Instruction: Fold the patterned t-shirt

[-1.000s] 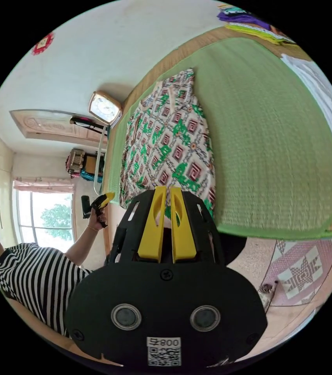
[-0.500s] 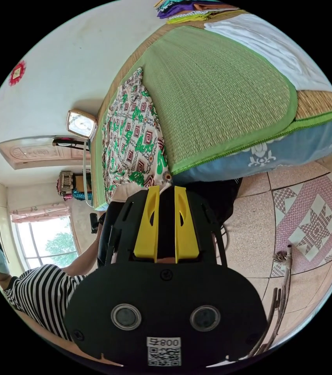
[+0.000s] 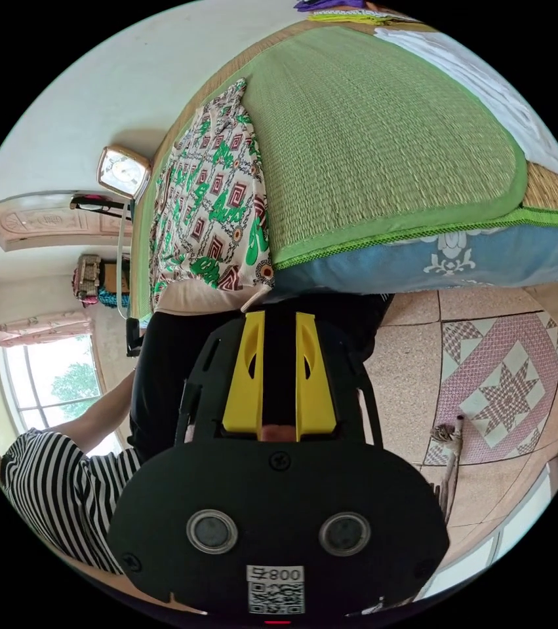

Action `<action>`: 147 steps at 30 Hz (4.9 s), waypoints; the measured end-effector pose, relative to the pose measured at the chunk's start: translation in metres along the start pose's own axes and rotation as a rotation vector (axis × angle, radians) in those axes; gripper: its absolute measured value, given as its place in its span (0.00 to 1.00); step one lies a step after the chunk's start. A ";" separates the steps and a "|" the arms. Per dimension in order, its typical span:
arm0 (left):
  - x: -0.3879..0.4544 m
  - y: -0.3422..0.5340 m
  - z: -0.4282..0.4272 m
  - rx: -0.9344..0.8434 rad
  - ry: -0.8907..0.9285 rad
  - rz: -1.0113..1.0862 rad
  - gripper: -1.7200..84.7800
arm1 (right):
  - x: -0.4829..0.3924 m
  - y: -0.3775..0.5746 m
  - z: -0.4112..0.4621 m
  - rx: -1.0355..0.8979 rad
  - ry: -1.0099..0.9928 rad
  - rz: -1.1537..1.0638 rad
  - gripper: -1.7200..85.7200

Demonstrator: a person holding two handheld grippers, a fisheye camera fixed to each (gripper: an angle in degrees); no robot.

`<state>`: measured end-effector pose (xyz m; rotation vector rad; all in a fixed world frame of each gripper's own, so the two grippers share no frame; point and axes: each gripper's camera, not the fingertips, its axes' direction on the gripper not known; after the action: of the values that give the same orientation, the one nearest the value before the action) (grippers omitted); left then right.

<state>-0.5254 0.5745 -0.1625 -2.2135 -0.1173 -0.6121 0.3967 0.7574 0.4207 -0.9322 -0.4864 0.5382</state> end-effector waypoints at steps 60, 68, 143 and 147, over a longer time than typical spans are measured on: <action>-0.008 0.129 -0.125 0.115 0.343 0.049 0.05 | 0.011 0.069 -0.168 -0.183 -0.549 -0.155 0.03; 0.005 0.147 -0.146 0.080 0.365 0.147 0.05 | 0.007 0.099 -0.196 -0.090 -0.559 -0.134 0.03; 0.348 -0.190 -0.100 0.335 -0.064 0.230 0.08 | -0.268 -0.312 -0.022 0.137 0.039 -0.377 0.04; 0.421 -0.215 -0.058 0.182 -0.291 0.458 0.10 | -0.355 -0.294 0.049 0.066 0.398 -0.684 0.08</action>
<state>-0.2384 0.6245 0.2148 -2.0426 0.1760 -0.0252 0.1601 0.4240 0.6388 -0.7246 -0.3895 -0.2480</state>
